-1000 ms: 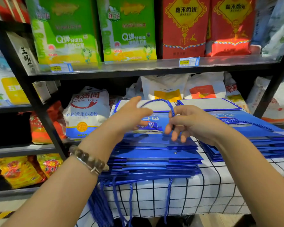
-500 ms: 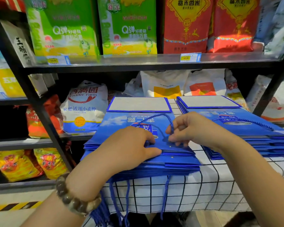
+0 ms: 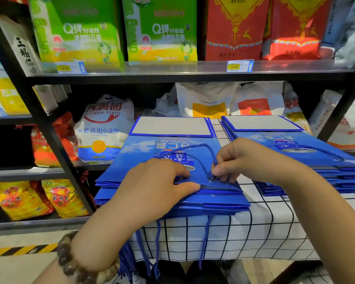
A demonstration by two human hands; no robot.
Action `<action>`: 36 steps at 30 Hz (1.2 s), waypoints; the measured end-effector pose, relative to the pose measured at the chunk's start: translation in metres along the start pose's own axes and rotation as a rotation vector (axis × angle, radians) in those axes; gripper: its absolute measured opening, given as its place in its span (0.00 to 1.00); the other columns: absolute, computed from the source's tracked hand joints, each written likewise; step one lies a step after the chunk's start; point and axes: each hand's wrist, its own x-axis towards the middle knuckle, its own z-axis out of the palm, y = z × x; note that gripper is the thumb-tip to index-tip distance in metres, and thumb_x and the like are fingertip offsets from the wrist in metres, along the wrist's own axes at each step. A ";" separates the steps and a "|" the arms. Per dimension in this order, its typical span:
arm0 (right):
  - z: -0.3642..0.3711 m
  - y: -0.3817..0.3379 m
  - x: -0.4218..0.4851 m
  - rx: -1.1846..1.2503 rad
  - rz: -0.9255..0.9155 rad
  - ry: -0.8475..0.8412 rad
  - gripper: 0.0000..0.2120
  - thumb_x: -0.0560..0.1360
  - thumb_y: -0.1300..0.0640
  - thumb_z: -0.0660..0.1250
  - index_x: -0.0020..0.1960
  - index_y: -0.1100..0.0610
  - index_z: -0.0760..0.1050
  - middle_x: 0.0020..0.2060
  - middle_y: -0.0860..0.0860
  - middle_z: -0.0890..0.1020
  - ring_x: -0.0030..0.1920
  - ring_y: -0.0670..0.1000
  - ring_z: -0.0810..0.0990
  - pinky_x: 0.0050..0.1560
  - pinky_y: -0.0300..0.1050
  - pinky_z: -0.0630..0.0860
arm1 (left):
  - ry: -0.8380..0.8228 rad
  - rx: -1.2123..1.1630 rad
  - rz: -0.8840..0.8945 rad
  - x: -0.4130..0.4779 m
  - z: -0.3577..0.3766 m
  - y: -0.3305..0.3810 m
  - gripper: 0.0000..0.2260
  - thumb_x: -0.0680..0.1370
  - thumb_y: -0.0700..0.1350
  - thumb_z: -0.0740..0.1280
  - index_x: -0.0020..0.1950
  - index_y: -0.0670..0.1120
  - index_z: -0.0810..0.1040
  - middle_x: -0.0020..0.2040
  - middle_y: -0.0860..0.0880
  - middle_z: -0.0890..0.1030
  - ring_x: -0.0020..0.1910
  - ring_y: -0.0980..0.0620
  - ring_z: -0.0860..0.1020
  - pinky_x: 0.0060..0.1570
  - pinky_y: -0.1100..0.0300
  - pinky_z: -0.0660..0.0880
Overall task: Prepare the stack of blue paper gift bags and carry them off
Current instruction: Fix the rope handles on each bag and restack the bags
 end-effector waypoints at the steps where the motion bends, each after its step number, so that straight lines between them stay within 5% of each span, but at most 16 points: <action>1: 0.000 -0.001 0.001 -0.013 -0.002 -0.009 0.12 0.72 0.61 0.69 0.31 0.59 0.74 0.28 0.49 0.81 0.28 0.41 0.78 0.33 0.33 0.76 | -0.001 -0.003 -0.003 0.000 0.000 0.000 0.18 0.73 0.64 0.61 0.59 0.60 0.76 0.58 0.60 0.77 0.57 0.57 0.73 0.55 0.59 0.71; 8: 0.002 -0.005 0.005 -0.134 0.002 -0.047 0.11 0.72 0.60 0.70 0.32 0.59 0.75 0.25 0.46 0.79 0.28 0.41 0.78 0.34 0.34 0.77 | -0.006 0.000 -0.019 0.000 0.001 0.000 0.17 0.73 0.64 0.61 0.57 0.60 0.77 0.58 0.60 0.77 0.58 0.56 0.73 0.56 0.57 0.71; 13: 0.009 -0.010 0.004 -0.169 -0.031 -0.030 0.13 0.71 0.57 0.70 0.30 0.59 0.74 0.21 0.47 0.72 0.23 0.44 0.68 0.28 0.32 0.68 | 0.022 -0.023 -0.014 0.002 0.001 0.002 0.14 0.75 0.62 0.58 0.49 0.58 0.80 0.48 0.55 0.80 0.49 0.53 0.75 0.47 0.54 0.73; 18: 0.009 0.000 -0.010 -0.095 -0.066 -0.042 0.16 0.76 0.48 0.62 0.43 0.61 0.77 0.38 0.57 0.75 0.39 0.48 0.71 0.46 0.49 0.70 | 0.070 0.054 -0.032 0.003 0.002 0.007 0.15 0.79 0.60 0.53 0.39 0.55 0.73 0.41 0.54 0.76 0.46 0.50 0.74 0.41 0.56 0.69; 20: 0.010 0.004 -0.017 -0.083 -0.093 -0.087 0.08 0.76 0.53 0.64 0.41 0.54 0.78 0.41 0.50 0.76 0.42 0.46 0.73 0.48 0.45 0.69 | 0.088 0.116 -0.039 0.004 0.003 0.011 0.15 0.79 0.60 0.52 0.39 0.56 0.72 0.42 0.54 0.76 0.47 0.50 0.74 0.39 0.57 0.68; 23: 0.012 0.012 -0.021 -0.175 -0.091 -0.056 0.09 0.77 0.61 0.62 0.47 0.49 0.79 0.42 0.44 0.76 0.44 0.44 0.75 0.46 0.34 0.69 | 0.185 0.081 -0.062 0.003 0.004 0.019 0.13 0.77 0.60 0.57 0.43 0.54 0.73 0.44 0.54 0.76 0.46 0.52 0.74 0.37 0.58 0.63; 26: 0.012 0.013 -0.021 -0.142 -0.082 -0.018 0.10 0.77 0.62 0.62 0.47 0.53 0.81 0.37 0.50 0.78 0.37 0.42 0.73 0.41 0.33 0.69 | 0.313 0.054 0.002 -0.003 0.007 0.034 0.12 0.76 0.59 0.59 0.41 0.53 0.71 0.44 0.54 0.74 0.46 0.52 0.73 0.40 0.59 0.62; 29: 0.011 0.012 -0.017 -0.160 -0.099 -0.020 0.09 0.76 0.62 0.63 0.47 0.58 0.82 0.43 0.61 0.80 0.41 0.58 0.74 0.47 0.50 0.73 | 0.271 0.224 0.047 -0.003 0.018 0.049 0.17 0.78 0.60 0.54 0.50 0.52 0.79 0.50 0.52 0.75 0.51 0.49 0.73 0.46 0.56 0.62; 31: 0.010 0.011 -0.016 -0.139 -0.099 -0.008 0.08 0.76 0.62 0.63 0.45 0.59 0.82 0.42 0.61 0.81 0.42 0.59 0.76 0.50 0.54 0.74 | 0.184 0.351 0.027 0.003 0.021 0.055 0.18 0.79 0.59 0.53 0.54 0.51 0.78 0.53 0.50 0.75 0.54 0.47 0.72 0.48 0.54 0.60; 36: 0.012 0.013 -0.018 -0.077 -0.119 0.032 0.08 0.74 0.65 0.64 0.41 0.61 0.81 0.38 0.61 0.81 0.38 0.54 0.76 0.49 0.53 0.75 | 0.063 0.431 -0.018 0.010 0.017 0.070 0.04 0.78 0.47 0.60 0.44 0.52 0.66 0.53 0.46 0.78 0.56 0.44 0.71 0.57 0.51 0.63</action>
